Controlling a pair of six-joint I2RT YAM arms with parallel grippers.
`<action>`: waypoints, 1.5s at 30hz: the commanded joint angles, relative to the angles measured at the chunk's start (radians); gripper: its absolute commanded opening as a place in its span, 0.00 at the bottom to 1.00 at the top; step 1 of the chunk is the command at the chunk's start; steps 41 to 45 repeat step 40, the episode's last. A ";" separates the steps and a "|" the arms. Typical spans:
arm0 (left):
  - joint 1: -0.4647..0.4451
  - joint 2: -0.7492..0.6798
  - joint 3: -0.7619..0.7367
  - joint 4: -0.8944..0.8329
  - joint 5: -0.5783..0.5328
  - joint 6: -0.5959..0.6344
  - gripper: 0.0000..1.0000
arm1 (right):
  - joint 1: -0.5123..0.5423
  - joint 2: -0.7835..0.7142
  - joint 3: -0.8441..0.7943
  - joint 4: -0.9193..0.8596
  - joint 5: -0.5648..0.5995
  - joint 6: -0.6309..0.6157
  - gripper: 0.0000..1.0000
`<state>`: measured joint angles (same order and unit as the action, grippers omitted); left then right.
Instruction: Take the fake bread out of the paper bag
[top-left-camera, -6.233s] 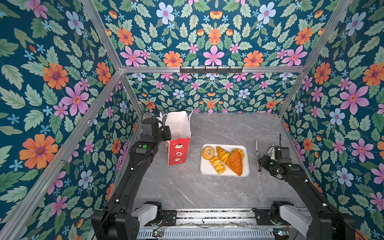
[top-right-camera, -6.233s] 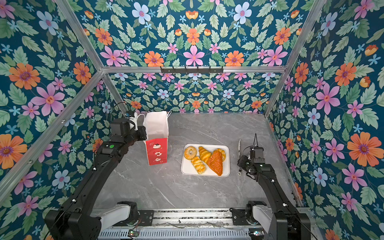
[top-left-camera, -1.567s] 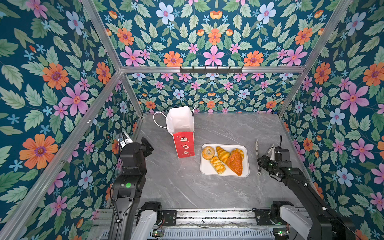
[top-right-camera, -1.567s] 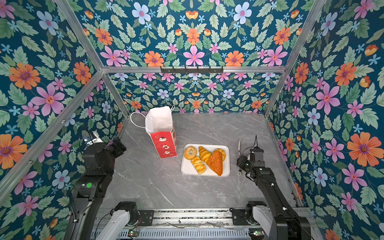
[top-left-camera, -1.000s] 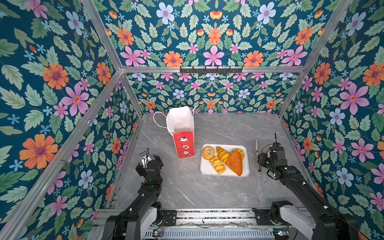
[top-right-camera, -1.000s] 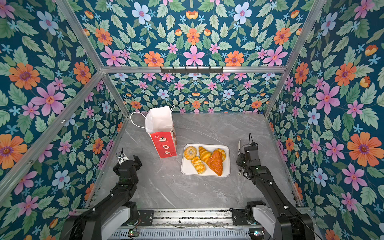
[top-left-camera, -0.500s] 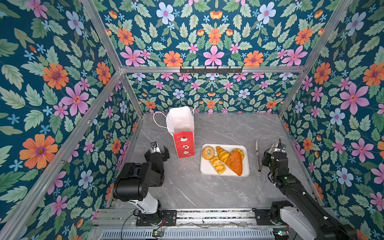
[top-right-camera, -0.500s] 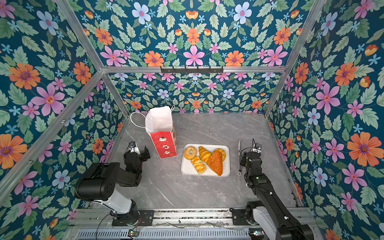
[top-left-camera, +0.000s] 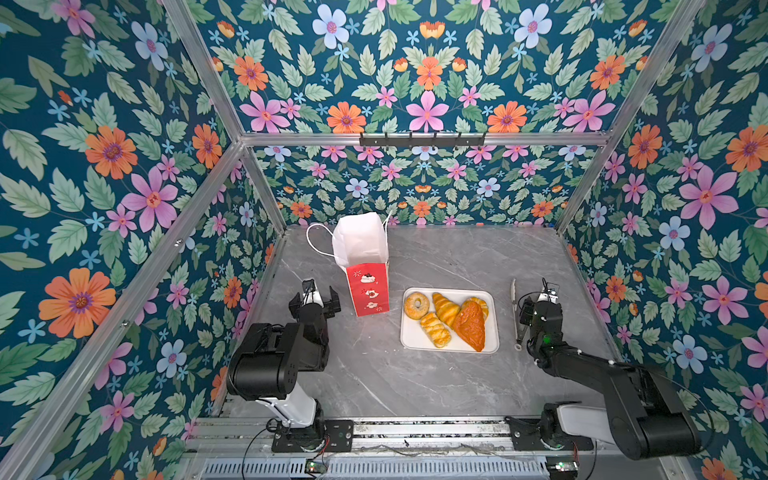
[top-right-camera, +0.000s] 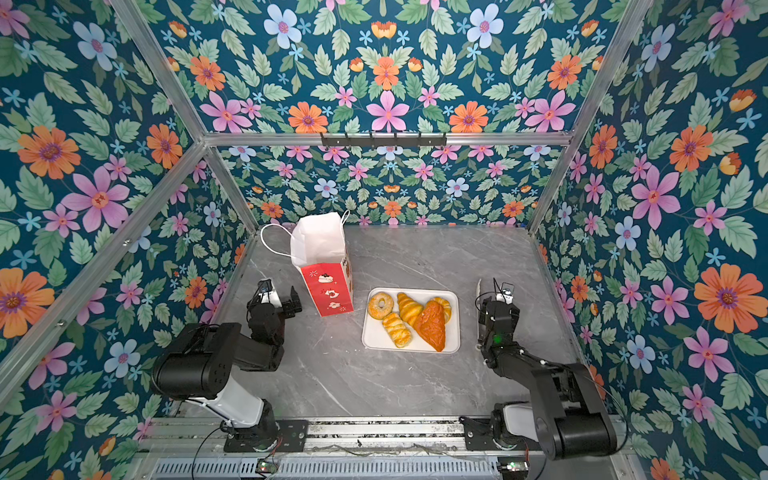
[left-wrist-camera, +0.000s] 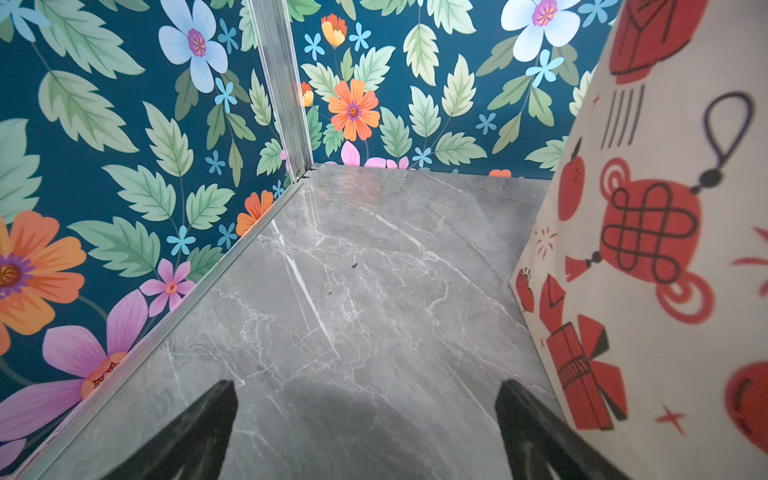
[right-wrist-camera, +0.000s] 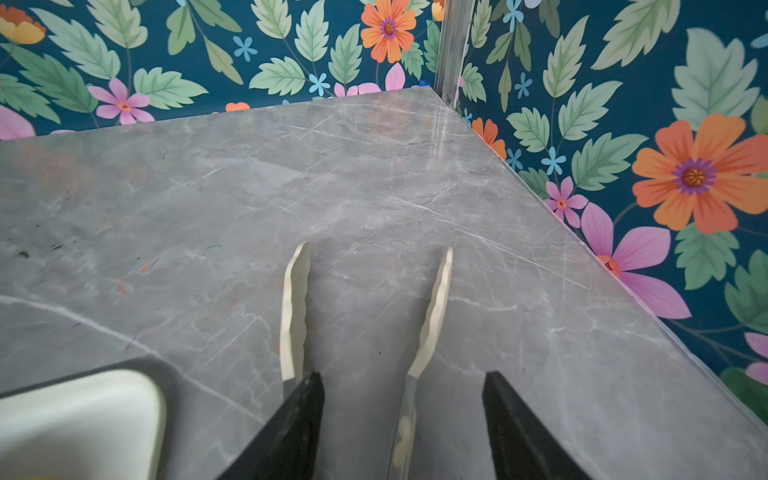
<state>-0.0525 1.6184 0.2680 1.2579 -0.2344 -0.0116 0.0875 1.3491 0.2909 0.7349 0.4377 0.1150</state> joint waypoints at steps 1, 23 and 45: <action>0.000 0.000 0.000 0.037 0.004 0.012 1.00 | 0.002 0.039 0.055 0.052 0.003 -0.028 0.61; 0.000 0.000 0.002 0.036 0.004 0.012 1.00 | -0.088 0.114 -0.024 0.267 -0.219 -0.017 0.98; 0.004 0.001 0.003 0.032 0.012 0.012 1.00 | -0.087 0.090 -0.002 0.181 -0.215 -0.010 0.99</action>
